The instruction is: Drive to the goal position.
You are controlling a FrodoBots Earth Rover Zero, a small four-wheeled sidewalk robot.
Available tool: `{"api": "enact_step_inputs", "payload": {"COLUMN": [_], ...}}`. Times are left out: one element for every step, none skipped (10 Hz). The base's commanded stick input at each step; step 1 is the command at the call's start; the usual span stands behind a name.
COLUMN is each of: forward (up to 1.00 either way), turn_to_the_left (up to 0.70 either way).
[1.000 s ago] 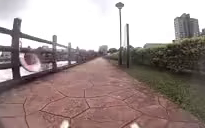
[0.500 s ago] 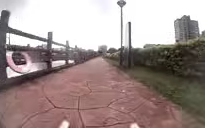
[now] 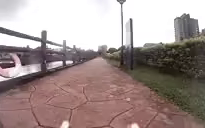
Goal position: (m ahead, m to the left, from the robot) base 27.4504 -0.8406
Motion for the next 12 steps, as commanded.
{"api": "enact_step_inputs", "payload": {"forward": [0.70, 0.70, 0.70, 0.70, 0.70, 0.70, 0.70, 0.70, 0.70, 0.70, 0.70, 0.70], "turn_to_the_left": [0.00, 0.00, 0.00, 0.00, 0.00, 0.00, 0.00, 0.00, 0.00, 0.00, 0.00, 0.00]}}
